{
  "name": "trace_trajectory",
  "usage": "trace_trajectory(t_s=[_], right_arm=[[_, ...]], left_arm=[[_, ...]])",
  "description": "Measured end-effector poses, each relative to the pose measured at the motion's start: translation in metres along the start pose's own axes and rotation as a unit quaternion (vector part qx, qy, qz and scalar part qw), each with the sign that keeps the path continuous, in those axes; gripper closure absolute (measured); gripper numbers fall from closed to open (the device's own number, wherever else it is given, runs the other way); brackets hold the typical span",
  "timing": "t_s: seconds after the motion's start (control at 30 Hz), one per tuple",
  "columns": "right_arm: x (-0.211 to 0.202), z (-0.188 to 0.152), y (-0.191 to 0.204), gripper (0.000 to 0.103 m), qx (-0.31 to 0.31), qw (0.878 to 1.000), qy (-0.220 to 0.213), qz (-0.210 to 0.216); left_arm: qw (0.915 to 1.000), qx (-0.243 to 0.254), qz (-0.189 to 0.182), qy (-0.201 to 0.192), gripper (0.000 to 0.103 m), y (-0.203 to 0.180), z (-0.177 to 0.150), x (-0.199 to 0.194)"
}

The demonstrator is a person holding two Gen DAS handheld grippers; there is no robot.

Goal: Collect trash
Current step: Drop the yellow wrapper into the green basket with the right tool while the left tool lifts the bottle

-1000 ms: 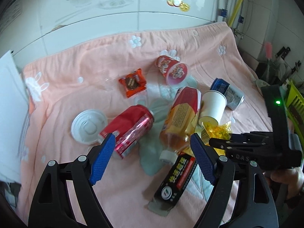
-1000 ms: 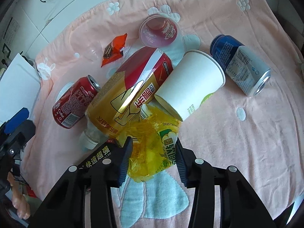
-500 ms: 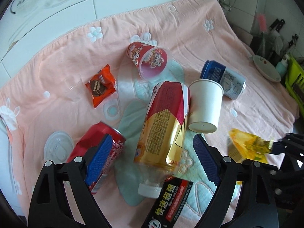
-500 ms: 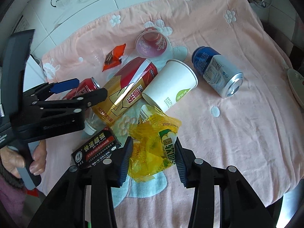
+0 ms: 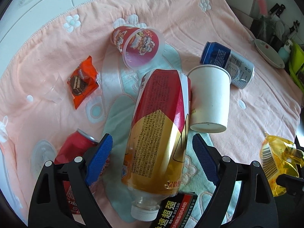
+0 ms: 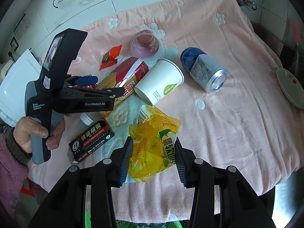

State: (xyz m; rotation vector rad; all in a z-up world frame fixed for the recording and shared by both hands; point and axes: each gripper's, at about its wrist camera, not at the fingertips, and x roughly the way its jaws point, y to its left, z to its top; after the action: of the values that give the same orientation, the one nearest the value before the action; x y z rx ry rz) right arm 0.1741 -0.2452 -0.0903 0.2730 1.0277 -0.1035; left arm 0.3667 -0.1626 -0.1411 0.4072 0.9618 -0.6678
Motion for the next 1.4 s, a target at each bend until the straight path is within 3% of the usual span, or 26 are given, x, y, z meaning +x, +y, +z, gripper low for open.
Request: trace_trajectory(t_s=[0.13,0.47,0.7,0.87,1.4], right_arm=[[-0.003,-0.005,-0.002,0.062,0.006,1.0,0.0,-0.006],[-0.016,-0.015,0.007,0.062,-0.011,1.0,-0.01,-0.002],[-0.035,-0.028,0.011,0.062,-0.038,0.999,-0.028,0.01],[-0.054,-0.04,0.016,0.062,-0.056,0.997,-0.038,0.02],[-0.11,-0.114,0.052,0.062,-0.164,0.984,-0.056,0.034]], left_arm=[[0.9999,0.004,-0.009,0.011,0.037,-0.001,0.0,0.007],[0.9999,-0.003,-0.001,-0.016,0.038,-0.001,-0.01,-0.015],[0.9969,-0.019,0.035,-0.068,0.039,-0.004,-0.024,-0.064],[0.9925,-0.044,0.039,-0.107,0.039,-0.004,-0.037,-0.113],[0.9825,-0.104,0.071,-0.137,0.039,-0.045,-0.163,-0.227]])
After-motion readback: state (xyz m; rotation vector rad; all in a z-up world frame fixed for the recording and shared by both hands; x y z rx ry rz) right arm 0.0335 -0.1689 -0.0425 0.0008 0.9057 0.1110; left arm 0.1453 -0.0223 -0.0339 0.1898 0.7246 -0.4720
